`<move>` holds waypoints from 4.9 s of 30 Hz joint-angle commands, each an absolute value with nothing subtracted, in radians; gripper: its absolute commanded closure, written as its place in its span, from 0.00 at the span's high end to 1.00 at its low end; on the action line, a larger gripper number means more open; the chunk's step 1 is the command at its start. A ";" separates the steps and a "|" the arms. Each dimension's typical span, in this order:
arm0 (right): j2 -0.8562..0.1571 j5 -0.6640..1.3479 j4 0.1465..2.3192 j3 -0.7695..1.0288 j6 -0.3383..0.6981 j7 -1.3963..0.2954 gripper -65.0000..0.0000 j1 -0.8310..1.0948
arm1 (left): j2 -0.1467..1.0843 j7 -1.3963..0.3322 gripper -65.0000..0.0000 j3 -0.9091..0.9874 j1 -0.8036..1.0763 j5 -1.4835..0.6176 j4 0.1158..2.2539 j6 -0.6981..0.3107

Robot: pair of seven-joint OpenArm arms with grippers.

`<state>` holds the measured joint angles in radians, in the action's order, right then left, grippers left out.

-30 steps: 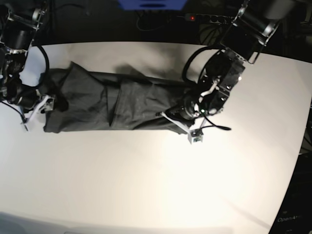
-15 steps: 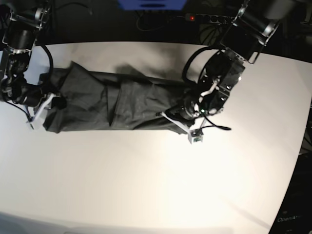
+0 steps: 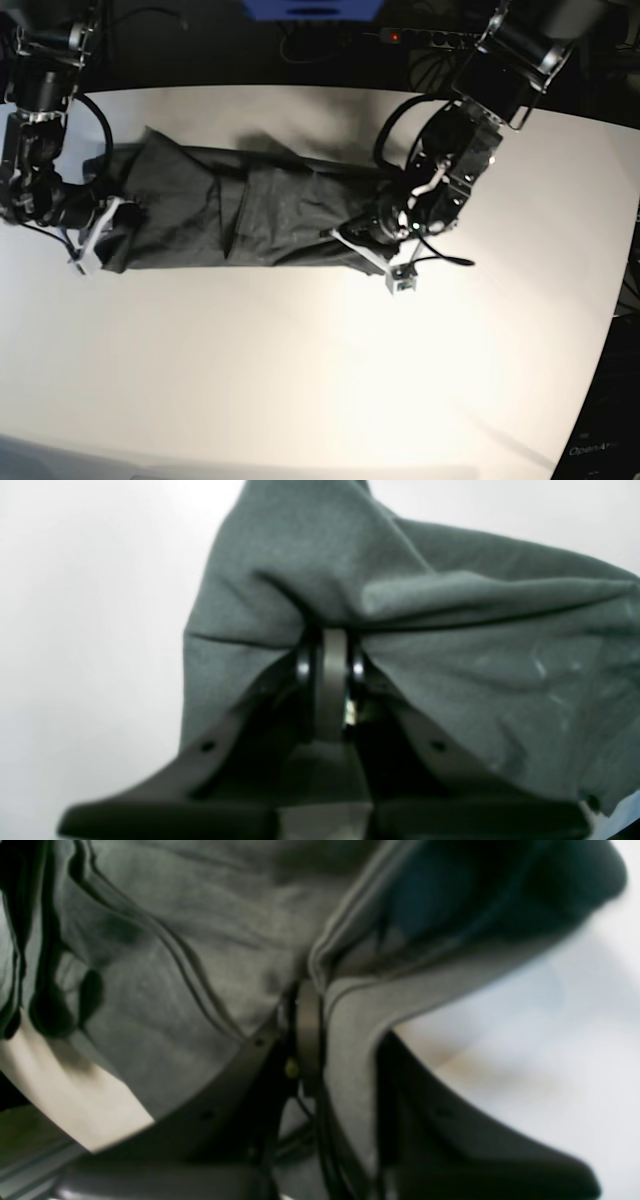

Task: Fold the T-shirt properly
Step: 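Grasp the strip end with the right gripper and lift it, then fold the held end over toward the left gripper with the right gripper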

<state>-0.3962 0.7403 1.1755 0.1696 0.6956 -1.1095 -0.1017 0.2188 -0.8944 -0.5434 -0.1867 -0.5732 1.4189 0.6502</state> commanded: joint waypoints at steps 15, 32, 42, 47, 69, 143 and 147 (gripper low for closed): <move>-0.386 0.734 1.185 0.116 0.698 -1.199 0.01 -0.208 | 0.239 -0.967 0.05 -0.550 -0.153 -0.533 1.394 0.698; -0.346 0.173 1.187 -0.039 0.698 -1.194 0.01 -0.219 | 0.237 -0.966 0.05 -0.550 -0.153 -0.536 1.394 0.698; -0.156 -0.406 1.216 -0.038 0.698 -1.190 0.01 -0.211 | 0.236 -0.967 0.05 -0.549 -0.157 -0.539 1.394 0.698; -0.059 -0.638 1.325 -0.039 0.698 -1.199 0.01 -0.182 | 0.236 -0.963 0.05 -0.549 -0.157 -0.539 1.394 0.698; 0.042 -0.986 1.339 -0.209 0.698 -1.190 0.01 -0.183 | 0.243 -0.974 0.05 -0.544 -0.130 -0.541 1.520 0.698; 0.157 -1.316 1.764 -0.771 0.698 -1.396 0.01 -0.062 | 0.236 -0.987 0.05 -0.545 -0.203 -0.539 1.486 0.698; 0.157 -1.294 1.840 -0.769 0.698 -1.396 0.01 -0.065 | 0.236 -0.987 0.05 -0.547 -0.199 -0.539 1.486 0.698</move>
